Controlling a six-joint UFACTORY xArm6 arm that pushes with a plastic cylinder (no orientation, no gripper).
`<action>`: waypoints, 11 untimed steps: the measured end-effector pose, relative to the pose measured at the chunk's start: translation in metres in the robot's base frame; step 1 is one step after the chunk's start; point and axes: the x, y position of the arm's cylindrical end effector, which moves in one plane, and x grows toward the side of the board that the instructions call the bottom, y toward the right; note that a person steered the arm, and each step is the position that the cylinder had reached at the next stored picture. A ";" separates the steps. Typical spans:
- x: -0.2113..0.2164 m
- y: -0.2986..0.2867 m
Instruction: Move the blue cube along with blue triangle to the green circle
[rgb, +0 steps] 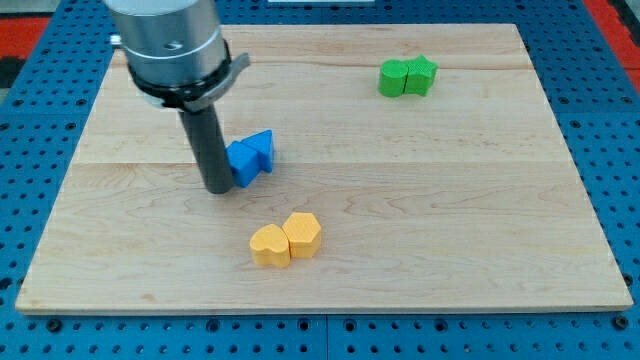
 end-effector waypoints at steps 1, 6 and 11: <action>-0.007 0.026; -0.067 0.027; -0.105 0.056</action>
